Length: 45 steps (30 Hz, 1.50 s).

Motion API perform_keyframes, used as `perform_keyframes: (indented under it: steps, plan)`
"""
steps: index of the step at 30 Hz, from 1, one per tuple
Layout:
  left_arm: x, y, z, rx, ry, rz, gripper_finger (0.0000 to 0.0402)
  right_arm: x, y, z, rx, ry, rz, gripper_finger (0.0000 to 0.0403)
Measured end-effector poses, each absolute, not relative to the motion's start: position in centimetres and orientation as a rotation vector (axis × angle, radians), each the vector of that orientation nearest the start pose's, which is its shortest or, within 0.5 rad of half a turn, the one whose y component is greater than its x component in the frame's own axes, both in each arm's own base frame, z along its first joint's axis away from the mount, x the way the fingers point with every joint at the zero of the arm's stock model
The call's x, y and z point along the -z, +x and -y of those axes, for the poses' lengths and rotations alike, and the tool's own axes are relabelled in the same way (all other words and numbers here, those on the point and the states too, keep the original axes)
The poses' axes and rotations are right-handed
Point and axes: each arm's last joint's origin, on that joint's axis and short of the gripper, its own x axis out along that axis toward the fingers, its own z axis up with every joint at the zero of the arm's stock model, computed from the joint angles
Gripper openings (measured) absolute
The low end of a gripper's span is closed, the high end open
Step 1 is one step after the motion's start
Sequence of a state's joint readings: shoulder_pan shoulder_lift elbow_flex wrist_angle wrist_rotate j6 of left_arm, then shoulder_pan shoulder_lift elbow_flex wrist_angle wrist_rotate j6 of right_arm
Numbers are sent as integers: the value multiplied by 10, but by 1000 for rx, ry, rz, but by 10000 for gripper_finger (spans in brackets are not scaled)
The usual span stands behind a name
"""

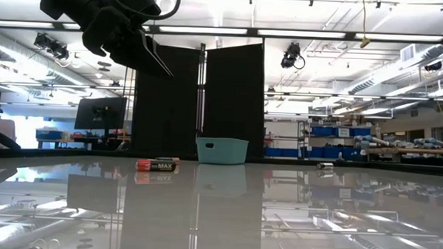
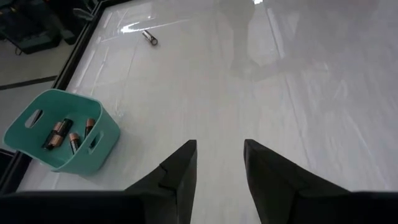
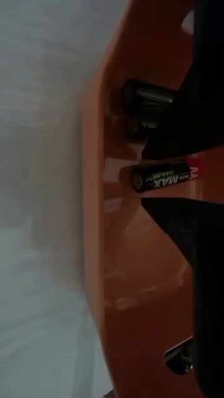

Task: Sort batteries
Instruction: Put the red battery into the orange bin, then put the silver battery into the yellow bin

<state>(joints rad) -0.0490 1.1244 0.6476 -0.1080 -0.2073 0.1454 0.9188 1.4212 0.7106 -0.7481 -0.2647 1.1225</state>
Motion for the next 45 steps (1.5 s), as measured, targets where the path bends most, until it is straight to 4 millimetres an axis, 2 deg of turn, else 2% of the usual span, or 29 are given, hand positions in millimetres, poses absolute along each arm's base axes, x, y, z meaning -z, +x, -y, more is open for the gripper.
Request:
perform_keyframes:
  steps: [8,14,17,21,25,27,31,34,38,45]
  plan:
    - [-229,231,5,-112,215,-591,140,-167,134,-176,-30,351,-1743,150]
    - [-229,231,5,-112,215,-591,140,-193,140,-173,-12,302,-1804,145]
    - [-229,231,5,-112,215,-591,140,-211,145,-170,3,276,-1833,124]
    - [-229,231,5,-113,212,-592,140,-233,153,-164,12,246,-1825,75]
    - [-229,231,6,-119,185,-601,140,-248,162,-149,34,160,-1701,14]
    - [-227,229,7,-113,181,-624,140,-252,166,-138,40,119,-1619,11]
    - [-221,225,14,-88,173,-687,140,-248,177,-110,8,72,-1469,13]
    - [-217,221,20,-74,153,-740,140,-236,193,-90,-63,60,-1327,7]
    - [-212,219,21,-107,33,-786,138,-216,218,-68,-170,14,-1127,12]
    - [-198,222,21,-68,35,-893,101,-194,241,-34,-197,-100,-863,9]
